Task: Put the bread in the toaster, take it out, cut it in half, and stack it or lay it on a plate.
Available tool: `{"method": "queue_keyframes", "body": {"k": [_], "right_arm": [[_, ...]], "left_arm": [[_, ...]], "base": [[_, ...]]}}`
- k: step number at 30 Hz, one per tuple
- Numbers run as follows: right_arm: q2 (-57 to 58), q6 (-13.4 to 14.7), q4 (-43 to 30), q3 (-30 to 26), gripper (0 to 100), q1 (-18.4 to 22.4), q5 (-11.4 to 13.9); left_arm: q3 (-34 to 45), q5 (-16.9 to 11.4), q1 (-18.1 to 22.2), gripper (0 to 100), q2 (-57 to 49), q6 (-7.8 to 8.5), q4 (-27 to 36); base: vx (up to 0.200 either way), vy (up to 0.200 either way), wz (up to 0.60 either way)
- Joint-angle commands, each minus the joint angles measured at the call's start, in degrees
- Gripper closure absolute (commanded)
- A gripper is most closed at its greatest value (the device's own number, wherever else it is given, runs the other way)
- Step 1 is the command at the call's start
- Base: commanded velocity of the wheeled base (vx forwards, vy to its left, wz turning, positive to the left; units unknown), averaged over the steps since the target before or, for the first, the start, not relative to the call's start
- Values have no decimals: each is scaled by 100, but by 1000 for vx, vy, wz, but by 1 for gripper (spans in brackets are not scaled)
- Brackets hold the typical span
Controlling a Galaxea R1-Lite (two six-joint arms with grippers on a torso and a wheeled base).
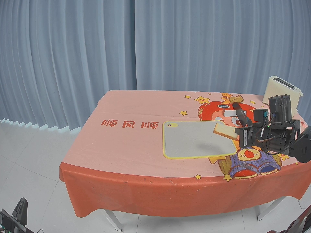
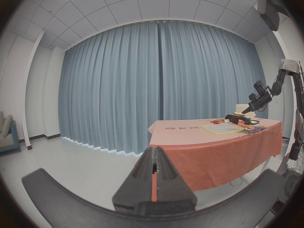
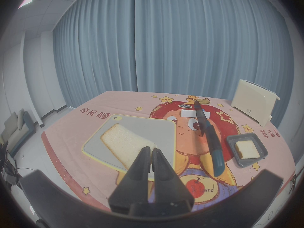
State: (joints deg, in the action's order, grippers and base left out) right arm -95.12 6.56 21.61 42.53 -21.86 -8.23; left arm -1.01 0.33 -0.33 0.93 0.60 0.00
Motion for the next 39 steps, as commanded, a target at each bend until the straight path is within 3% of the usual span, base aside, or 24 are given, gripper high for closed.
{"method": "queue_keyframes", "body": {"k": [1,14,17,22,27,30,39], "right_arm": [[134,-5,10,-96,100,59,5],[363,-146,27,-175,100,120,49],[389,-164,27,-184,100,243,260],[424,-252,36,-175,100,516,410],[565,-375,212,-184,100,832,726],[583,-392,379,-237,100,955,1043],[468,-568,458,-272,100,1114,1095]], "left_arm": [[101,2,-2,100,-5,2,0],[101,20,-2,100,-5,2,0],[101,20,-2,100,-14,2,0],[101,20,-2,100,-14,2,0],[101,20,-2,100,-14,2,0],[101,20,-2,100,-14,2,0],[101,11,-2,100,-14,2,0]], "base": [[0,-200,0],[0,-200,0],[0,-200,0],[0,-200,0],[0,-200,0],[0,-200,0],[0,-111,0]]}}
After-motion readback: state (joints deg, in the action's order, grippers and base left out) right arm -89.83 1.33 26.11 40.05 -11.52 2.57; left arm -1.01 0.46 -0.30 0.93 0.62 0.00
